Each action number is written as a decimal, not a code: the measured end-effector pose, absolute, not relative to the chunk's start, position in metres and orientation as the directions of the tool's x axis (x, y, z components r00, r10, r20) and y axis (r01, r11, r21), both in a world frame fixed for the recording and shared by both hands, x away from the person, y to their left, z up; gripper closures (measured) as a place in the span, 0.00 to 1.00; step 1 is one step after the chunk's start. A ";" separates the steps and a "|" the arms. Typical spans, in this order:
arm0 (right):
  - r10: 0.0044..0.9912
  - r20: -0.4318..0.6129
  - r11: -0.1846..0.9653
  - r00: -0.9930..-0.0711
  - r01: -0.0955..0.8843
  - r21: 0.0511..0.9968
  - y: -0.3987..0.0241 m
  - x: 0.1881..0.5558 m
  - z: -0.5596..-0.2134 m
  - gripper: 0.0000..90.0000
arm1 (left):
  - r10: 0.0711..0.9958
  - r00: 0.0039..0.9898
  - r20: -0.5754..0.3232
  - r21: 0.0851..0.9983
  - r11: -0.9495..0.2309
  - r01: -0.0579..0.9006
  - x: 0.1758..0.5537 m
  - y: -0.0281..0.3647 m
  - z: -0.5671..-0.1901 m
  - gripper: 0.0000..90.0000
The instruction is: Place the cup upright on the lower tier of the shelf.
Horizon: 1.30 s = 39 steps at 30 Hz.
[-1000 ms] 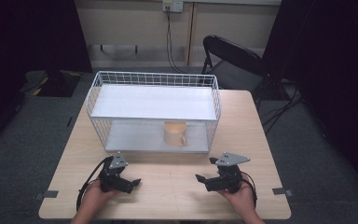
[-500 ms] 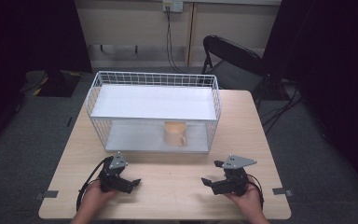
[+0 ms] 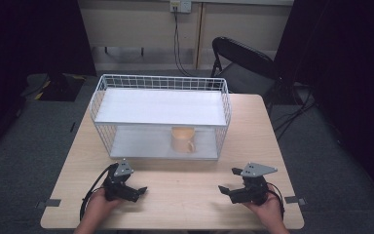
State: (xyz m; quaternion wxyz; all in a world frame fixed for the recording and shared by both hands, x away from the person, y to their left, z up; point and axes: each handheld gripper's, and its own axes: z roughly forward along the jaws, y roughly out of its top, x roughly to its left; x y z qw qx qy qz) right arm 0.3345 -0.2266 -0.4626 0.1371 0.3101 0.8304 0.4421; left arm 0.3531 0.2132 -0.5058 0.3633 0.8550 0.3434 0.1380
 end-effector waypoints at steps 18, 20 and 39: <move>0.625 0.040 0.432 -0.779 0.389 0.814 -0.247 0.335 -0.466 0.17 | 0.687 0.727 -0.013 0.716 -0.501 0.487 0.353 0.213 -0.506 0.00; 0.626 0.041 0.432 -0.779 0.390 0.813 -0.251 0.335 -0.466 0.17 | 0.687 0.727 -0.013 0.716 -0.501 0.486 0.353 0.213 -0.506 0.00; 0.655 0.023 0.442 -0.755 0.407 0.799 -0.282 0.333 -0.475 0.17 | 0.687 0.726 -0.013 0.716 -0.501 0.487 0.353 0.213 -0.506 0.00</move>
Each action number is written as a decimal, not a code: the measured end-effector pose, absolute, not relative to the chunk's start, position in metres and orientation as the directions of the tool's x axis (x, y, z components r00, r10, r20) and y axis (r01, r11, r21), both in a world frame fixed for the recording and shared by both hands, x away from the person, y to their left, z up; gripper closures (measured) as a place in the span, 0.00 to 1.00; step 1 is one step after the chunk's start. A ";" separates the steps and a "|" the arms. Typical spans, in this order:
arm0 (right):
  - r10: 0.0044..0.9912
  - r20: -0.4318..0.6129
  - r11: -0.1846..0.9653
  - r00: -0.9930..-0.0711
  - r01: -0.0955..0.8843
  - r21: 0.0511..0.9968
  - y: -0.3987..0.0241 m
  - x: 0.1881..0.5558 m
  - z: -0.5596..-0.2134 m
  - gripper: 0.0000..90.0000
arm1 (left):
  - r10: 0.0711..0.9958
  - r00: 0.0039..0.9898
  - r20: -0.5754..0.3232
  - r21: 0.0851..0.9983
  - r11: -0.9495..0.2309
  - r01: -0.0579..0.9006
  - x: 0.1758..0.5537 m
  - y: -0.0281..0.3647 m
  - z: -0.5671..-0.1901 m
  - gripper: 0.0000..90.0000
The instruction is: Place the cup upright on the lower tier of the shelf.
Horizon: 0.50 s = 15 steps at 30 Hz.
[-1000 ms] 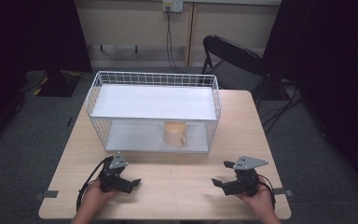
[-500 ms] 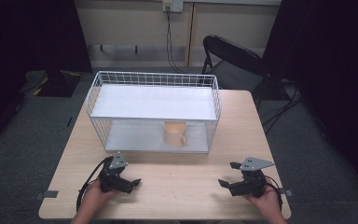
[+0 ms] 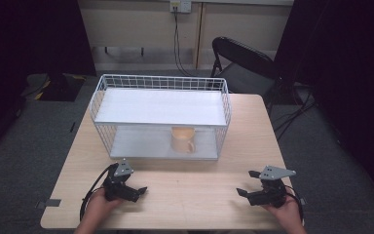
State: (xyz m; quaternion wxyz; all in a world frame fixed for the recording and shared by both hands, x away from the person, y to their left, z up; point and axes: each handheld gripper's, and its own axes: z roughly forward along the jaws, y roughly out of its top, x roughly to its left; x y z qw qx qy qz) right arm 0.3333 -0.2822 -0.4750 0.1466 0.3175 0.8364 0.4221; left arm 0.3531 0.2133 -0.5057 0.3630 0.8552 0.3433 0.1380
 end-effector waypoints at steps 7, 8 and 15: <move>0.669 0.016 0.442 -0.743 0.415 0.795 -0.298 0.334 -0.482 0.17 | 0.687 0.726 -0.013 0.716 -0.500 0.487 0.353 0.213 -0.506 0.00; 0.672 0.018 0.438 -0.740 0.416 0.797 -0.301 0.334 -0.483 0.17 | 0.687 0.726 -0.013 0.716 -0.501 0.487 0.353 0.213 -0.506 0.00; 0.690 0.013 0.432 -0.724 0.426 0.795 -0.315 0.335 -0.488 0.17 | 0.687 0.727 -0.013 0.716 -0.501 0.486 0.353 0.213 -0.506 0.00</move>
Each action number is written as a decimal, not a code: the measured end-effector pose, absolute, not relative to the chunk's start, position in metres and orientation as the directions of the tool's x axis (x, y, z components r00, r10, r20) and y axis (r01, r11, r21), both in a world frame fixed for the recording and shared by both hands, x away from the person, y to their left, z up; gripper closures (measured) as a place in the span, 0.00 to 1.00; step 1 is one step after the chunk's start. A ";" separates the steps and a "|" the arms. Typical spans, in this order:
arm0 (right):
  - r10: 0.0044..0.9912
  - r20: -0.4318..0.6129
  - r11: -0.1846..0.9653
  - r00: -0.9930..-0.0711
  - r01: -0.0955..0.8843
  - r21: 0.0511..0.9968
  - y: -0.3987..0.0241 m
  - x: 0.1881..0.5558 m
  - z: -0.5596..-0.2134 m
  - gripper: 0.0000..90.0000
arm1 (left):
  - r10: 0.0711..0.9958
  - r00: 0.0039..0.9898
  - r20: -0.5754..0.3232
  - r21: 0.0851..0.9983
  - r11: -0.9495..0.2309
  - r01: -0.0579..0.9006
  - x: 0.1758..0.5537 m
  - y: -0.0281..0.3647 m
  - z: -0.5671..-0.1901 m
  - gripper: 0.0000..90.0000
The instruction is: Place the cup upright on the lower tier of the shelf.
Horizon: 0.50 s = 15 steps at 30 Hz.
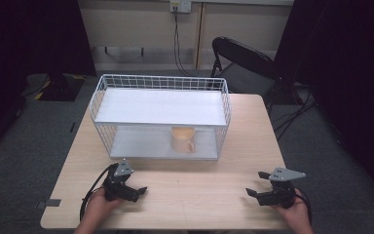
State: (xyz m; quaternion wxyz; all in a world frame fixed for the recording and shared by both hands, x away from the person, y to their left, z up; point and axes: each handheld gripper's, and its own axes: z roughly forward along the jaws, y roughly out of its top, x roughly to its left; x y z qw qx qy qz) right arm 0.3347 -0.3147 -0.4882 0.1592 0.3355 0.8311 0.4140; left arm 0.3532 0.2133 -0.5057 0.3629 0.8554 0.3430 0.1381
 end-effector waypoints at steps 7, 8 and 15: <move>0.693 0.000 0.443 -0.720 0.426 0.788 -0.323 0.335 -0.494 0.17 | 0.687 0.726 -0.013 0.716 -0.501 0.487 0.353 0.213 -0.506 0.00; 0.694 0.001 0.442 -0.720 0.427 0.789 -0.324 0.335 -0.495 0.17 | 0.687 0.726 -0.014 0.716 -0.500 0.487 0.353 0.213 -0.506 0.00; 0.700 -0.005 0.452 -0.715 0.437 0.778 -0.328 0.336 -0.499 0.18 | 0.688 0.725 -0.016 0.716 -0.498 0.489 0.353 0.213 -0.506 0.00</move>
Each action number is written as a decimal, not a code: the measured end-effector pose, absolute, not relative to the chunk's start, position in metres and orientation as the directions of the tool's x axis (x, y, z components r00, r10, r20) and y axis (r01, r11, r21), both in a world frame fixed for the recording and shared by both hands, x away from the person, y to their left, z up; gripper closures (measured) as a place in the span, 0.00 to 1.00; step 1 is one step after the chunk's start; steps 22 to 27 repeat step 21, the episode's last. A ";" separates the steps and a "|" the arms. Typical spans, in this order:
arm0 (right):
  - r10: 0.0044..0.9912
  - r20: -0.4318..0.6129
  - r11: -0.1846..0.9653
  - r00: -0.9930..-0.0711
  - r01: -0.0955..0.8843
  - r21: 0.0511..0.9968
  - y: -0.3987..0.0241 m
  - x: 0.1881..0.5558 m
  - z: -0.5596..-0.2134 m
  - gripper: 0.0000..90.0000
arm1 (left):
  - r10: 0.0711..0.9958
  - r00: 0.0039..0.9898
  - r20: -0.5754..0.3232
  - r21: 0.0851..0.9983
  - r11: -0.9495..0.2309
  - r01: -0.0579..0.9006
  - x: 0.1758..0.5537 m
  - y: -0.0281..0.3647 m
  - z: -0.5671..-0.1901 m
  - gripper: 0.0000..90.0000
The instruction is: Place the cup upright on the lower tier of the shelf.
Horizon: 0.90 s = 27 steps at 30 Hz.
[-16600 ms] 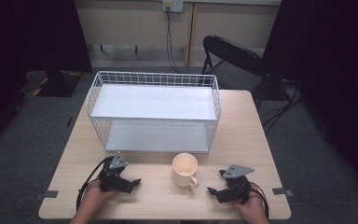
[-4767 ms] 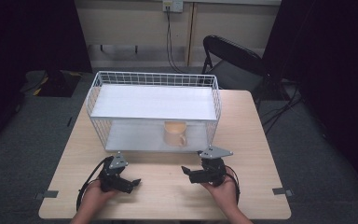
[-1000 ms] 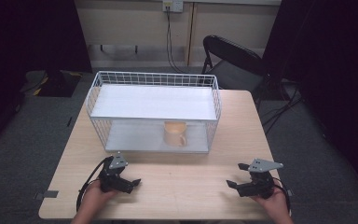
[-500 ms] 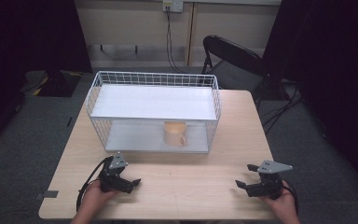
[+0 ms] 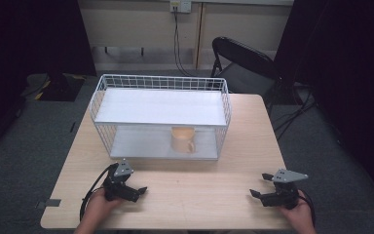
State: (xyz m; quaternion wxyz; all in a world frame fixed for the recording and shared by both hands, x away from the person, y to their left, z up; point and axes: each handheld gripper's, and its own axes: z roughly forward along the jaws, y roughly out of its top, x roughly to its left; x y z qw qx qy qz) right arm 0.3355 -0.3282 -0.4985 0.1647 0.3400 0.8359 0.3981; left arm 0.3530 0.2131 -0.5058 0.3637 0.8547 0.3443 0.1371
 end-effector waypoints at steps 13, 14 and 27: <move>0.703 -0.019 0.482 -0.711 0.457 0.748 -0.329 0.338 -0.502 0.18 | 0.688 0.726 -0.016 0.716 -0.499 0.489 0.353 0.213 -0.506 0.00; 0.701 -0.016 0.486 -0.713 0.461 0.743 -0.329 0.338 -0.502 0.18 | 0.687 0.726 -0.014 0.716 -0.501 0.487 0.353 0.213 -0.506 0.00; 0.700 -0.008 0.486 -0.714 0.468 0.738 -0.329 0.340 -0.502 0.17 | 0.687 0.727 -0.013 0.715 -0.502 0.486 0.353 0.213 -0.506 0.00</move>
